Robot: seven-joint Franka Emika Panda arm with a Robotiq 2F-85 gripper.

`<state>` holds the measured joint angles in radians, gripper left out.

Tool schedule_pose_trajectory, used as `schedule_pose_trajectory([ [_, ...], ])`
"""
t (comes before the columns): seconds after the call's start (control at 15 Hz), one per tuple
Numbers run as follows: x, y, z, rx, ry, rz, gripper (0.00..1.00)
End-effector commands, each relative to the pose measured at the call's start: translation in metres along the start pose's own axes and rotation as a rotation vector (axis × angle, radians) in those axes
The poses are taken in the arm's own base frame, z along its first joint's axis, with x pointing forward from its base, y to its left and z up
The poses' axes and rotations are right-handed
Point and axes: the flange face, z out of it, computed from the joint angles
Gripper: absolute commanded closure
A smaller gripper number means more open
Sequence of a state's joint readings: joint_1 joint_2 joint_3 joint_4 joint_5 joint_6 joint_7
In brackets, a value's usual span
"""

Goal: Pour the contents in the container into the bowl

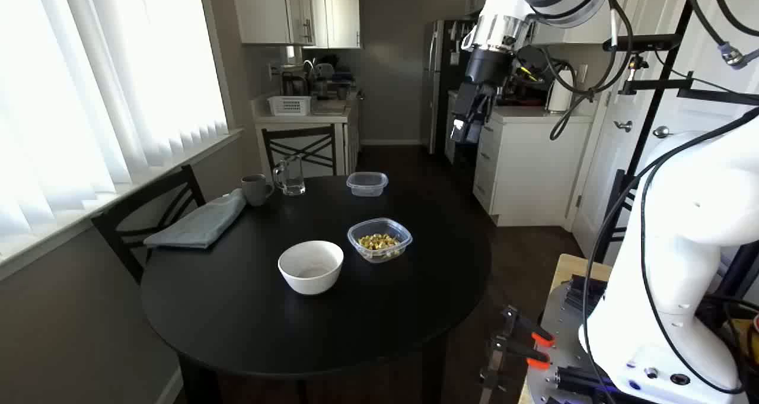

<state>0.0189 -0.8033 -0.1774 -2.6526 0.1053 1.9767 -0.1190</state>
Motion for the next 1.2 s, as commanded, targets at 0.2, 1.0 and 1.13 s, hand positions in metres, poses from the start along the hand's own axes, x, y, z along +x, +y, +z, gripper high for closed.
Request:
schedule_pose_trajectory([
  [0.2, 0.0, 0.0, -0.001, 0.0, -0.001, 0.0, 0.0],
  [1.0, 0.038, -0.02, 0.018, 0.01, -0.014, -0.06, 0.0],
  [1.13, 0.072, -0.024, 0.035, 0.007, 0.078, -0.066, 0.0],
])
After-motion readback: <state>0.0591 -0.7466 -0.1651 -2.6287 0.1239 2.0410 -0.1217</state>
